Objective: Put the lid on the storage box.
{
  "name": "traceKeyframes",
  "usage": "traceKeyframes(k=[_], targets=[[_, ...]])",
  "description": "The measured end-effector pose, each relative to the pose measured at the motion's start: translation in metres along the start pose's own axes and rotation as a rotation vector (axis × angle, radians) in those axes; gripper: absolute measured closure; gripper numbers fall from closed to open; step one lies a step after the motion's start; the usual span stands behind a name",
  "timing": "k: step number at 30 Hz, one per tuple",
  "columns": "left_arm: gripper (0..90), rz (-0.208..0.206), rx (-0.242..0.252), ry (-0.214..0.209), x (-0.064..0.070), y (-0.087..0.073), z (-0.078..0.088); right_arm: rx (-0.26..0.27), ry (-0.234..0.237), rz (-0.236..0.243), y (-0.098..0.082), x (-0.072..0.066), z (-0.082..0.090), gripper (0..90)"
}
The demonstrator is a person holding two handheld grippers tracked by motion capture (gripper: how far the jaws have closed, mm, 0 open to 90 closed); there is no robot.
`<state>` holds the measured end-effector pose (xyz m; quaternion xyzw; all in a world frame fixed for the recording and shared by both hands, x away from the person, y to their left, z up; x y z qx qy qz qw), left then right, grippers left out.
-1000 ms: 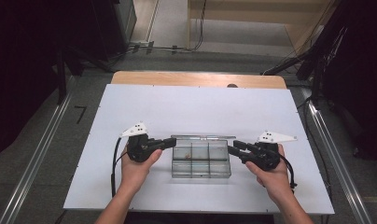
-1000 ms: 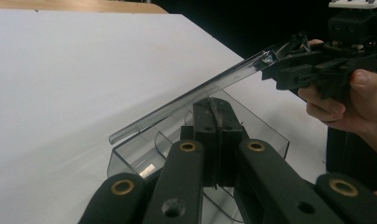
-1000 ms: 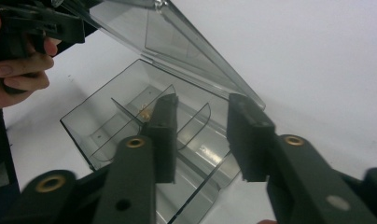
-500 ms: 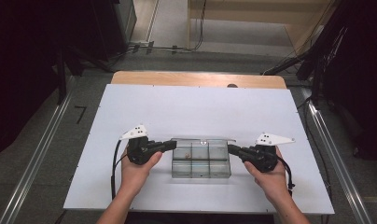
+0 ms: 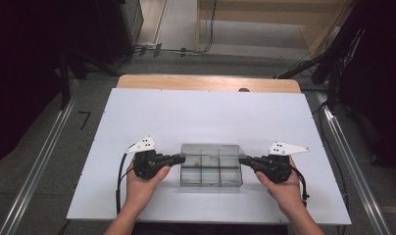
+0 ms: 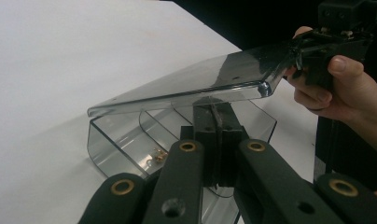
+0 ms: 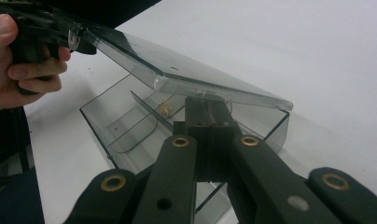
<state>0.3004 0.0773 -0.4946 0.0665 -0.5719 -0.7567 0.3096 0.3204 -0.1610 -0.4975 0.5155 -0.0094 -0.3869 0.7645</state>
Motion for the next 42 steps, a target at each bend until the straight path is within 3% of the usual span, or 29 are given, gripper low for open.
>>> traceKeyframes(k=[7, 19, 29, 35, 42], targets=[[90.0, 0.011, 0.003, 0.001, 0.001, -0.005, 0.002, -0.003, -0.006, -0.003, -0.006, 0.002, 0.004, 87.8], [90.0, -0.006, -0.024, 0.0, 0.007, -0.016, 0.006, -0.012, -0.007, 0.005, -0.017, -0.001, 0.011, 87.9], [90.0, -0.008, -0.062, -0.014, 0.009, -0.027, 0.005, -0.04, -0.023, 0.021, -0.026, 0.001, 0.008, 87.8], [90.0, -0.009, -0.087, -0.02, 0.008, -0.032, 0.005, -0.064, 0.007, 0.011, -0.03, 0.001, 0.005, 87.8], [90.0, -0.02, -0.11, -0.019, 0.005, -0.036, 0.004, -0.078, 0.003, 0.021, -0.034, 0.005, 0.002, 87.9]])
Point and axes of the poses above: each handheld gripper's, and its own axes: z roughly backward along the jaws, y roughly out of its top, x roughly to its right, the point moved 9 cm from there along -z, roughly forward along the jaws, and after that the axes turned 9 degrees about -z, right-handed, at the moved point
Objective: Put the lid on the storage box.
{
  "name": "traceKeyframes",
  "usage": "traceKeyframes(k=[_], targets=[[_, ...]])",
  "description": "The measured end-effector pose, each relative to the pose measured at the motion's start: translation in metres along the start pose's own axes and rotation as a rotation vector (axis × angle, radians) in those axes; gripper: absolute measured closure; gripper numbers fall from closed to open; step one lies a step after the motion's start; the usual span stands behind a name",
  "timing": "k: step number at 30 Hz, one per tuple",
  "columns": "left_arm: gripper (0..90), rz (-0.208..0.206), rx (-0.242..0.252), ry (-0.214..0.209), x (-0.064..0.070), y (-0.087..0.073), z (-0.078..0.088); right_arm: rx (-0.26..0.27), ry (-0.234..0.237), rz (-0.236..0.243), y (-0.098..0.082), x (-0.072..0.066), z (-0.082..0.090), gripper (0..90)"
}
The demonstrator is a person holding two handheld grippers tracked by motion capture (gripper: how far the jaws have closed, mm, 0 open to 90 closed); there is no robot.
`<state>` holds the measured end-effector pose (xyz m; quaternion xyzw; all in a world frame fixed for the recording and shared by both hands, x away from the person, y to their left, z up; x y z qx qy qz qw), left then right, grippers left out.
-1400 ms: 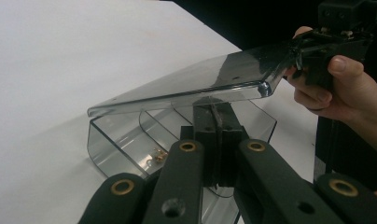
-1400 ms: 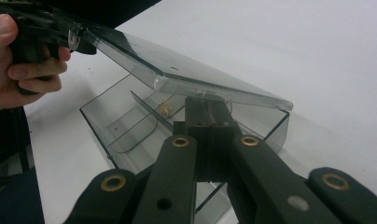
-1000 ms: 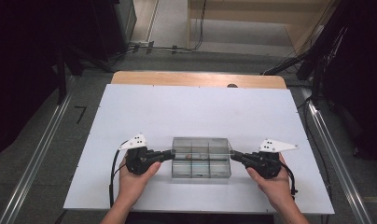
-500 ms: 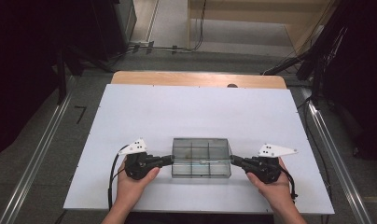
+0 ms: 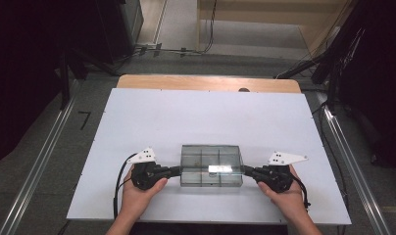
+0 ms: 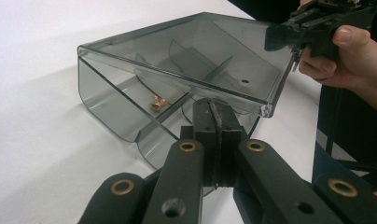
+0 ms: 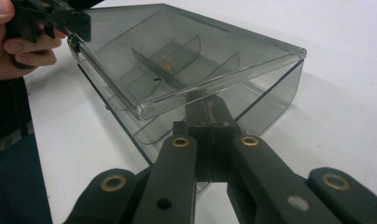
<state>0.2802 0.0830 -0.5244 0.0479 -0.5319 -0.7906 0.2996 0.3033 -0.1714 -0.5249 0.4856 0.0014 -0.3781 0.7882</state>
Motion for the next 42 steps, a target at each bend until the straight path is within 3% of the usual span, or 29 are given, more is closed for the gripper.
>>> traceKeyframes(k=[15, 42], targets=[[90.0, 0.012, -0.035, -0.011, -0.005, -0.008, -0.001, -0.032, -0.023, 0.035, -0.006, 0.003, -0.005, 87.9], [90.0, 0.006, -0.086, -0.028, -0.007, -0.016, -0.003, -0.061, -0.024, 0.052, -0.01, 0.009, -0.003, 87.9]])
Point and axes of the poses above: each handheld gripper's, and its own axes: z roughly backward along the jaws, y roughly out of its top, x roughly to its right, the point moved 9 cm from there along -z, roughly forward along the jaws, and after that the axes turned 9 degrees about -z, right-handed, at the moved point
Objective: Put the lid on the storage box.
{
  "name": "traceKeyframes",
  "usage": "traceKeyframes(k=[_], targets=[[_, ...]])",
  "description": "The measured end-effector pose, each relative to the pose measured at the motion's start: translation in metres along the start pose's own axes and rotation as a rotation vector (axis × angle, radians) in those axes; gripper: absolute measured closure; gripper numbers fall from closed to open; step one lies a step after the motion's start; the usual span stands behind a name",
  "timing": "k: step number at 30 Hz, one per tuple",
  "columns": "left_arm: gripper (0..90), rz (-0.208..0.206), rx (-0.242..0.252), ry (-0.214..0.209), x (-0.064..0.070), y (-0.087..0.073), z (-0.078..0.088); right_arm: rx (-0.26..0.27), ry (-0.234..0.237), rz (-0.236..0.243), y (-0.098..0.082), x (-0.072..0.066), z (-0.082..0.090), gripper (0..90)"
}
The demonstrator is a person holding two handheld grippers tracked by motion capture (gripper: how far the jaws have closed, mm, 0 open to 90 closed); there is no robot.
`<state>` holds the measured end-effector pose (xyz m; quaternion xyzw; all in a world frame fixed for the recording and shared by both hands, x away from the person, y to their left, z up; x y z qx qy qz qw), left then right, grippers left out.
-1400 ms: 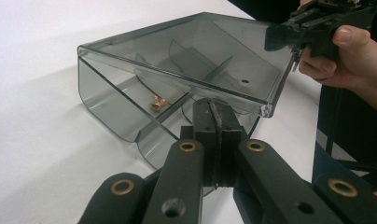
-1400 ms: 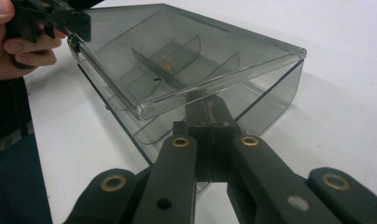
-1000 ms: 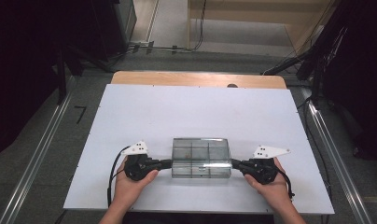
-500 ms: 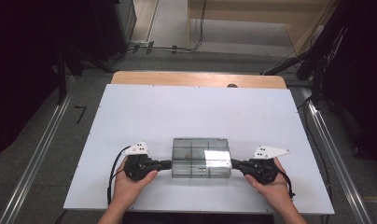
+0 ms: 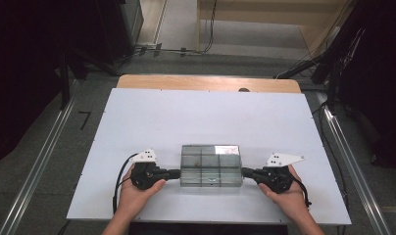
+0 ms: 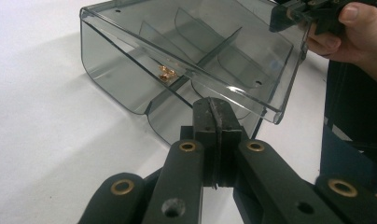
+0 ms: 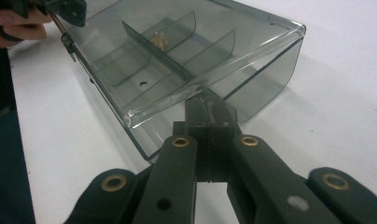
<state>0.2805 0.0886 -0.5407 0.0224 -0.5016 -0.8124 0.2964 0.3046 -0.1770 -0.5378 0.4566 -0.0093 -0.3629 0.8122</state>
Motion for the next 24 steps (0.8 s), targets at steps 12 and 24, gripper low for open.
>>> traceKeyframes(k=[12, 24], targets=[[90.0, 0.006, -0.026, 0.006, -0.0024, -0.004, -0.0013, -0.02, -0.01, 0.003, -0.0042, 0.0047, -0.0025, 87.9], [90.0, 0.007, -0.03, 0.012, -0.003, -0.005, 0.0, -0.02, -0.022, -0.001, -0.0039, 0.007, -0.0016, 87.9]])
Point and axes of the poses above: each handheld gripper's, and its own axes: z roughly backward along the jaws, y roughly out of its top, x roughly to its right, the point moved 9 cm from there along -z, roughly forward along the jaws, and after that the axes turned 9 degrees about -z, right-handed, at the moved point
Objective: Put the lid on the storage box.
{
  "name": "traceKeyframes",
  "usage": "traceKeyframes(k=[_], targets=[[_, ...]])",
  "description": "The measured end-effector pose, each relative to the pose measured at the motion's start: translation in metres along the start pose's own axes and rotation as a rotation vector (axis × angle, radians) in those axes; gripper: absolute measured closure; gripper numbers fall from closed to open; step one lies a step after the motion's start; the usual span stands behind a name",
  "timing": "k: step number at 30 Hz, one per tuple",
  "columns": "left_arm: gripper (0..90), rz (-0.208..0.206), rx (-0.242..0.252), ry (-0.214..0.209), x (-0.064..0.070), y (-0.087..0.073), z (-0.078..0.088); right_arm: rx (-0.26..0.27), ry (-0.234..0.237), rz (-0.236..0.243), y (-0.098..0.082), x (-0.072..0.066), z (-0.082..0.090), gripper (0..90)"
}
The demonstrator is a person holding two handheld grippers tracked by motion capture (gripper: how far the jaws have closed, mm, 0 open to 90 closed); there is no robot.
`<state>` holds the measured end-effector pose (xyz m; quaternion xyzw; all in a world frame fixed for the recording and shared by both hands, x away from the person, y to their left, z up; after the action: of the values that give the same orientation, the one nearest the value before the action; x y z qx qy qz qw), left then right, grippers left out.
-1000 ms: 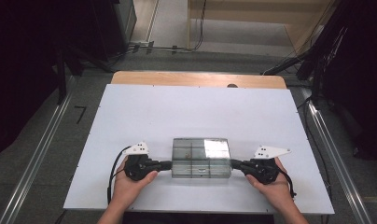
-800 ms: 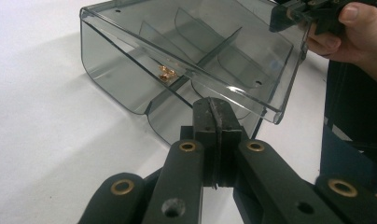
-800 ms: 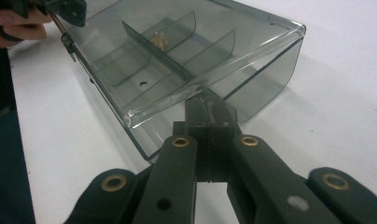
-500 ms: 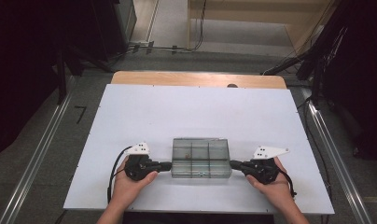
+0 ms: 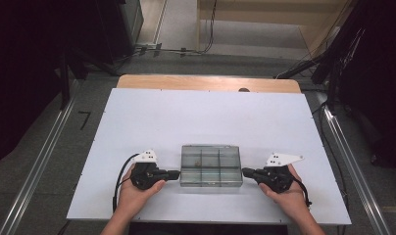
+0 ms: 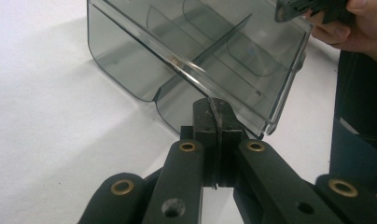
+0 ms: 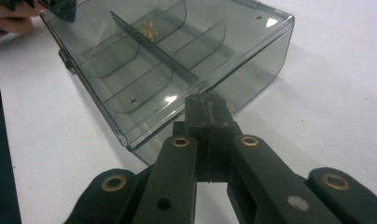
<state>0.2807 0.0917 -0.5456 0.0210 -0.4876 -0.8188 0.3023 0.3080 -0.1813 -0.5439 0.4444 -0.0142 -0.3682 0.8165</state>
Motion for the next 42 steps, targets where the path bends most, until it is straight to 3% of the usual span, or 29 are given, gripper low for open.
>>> traceKeyframes(k=[7, 14, 20, 24, 29, 34, 42], targets=[[84.2, -0.003, 0.043, -0.002, 0.0, 0.004, 0.007, 0.031, -0.001, -0.01, 0.005, 0.001, 0.005, 87.5], [71.4, -0.023, 0.119, 0.007, 0.001, 0.012, 0.019, 0.086, -0.02, -0.011, 0.012, 0.001, 0.012, 67.5], [52.0, -0.032, 0.159, 0.062, -0.002, 0.017, 0.025, 0.129, -0.026, -0.021, 0.019, 0.002, 0.02, 48.1], [43.9, -0.036, 0.181, 0.089, -0.004, 0.018, 0.028, 0.159, -0.036, -0.026, 0.023, 0.004, 0.026, 30.7], [33.6, -0.038, 0.212, 0.109, -0.007, 0.021, 0.035, 0.184, -0.048, -0.034, 0.027, 0.009, 0.032, 16.8], [26.9, -0.027, 0.234, 0.141, -0.014, 0.02, 0.044, 0.194, -0.069, -0.046, 0.027, 0.015, 0.036, 7.2], [16.8, 0.0, 0.259, 0.169, -0.024, 0.017, 0.056, 0.217, -0.077, -0.048, 0.028, 0.021, 0.043, 1.6]])
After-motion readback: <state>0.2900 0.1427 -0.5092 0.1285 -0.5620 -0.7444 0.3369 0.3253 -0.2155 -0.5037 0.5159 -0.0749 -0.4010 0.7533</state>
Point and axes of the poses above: each handheld gripper's, and its own axes: z roughly backward along the jaws, y roughly out of its top, x roughly to its right, the point moved 9 cm from there along -z, roughly forward along the jaws, and after that the axes turned 9 degrees about -z, right-handed, at the moved point
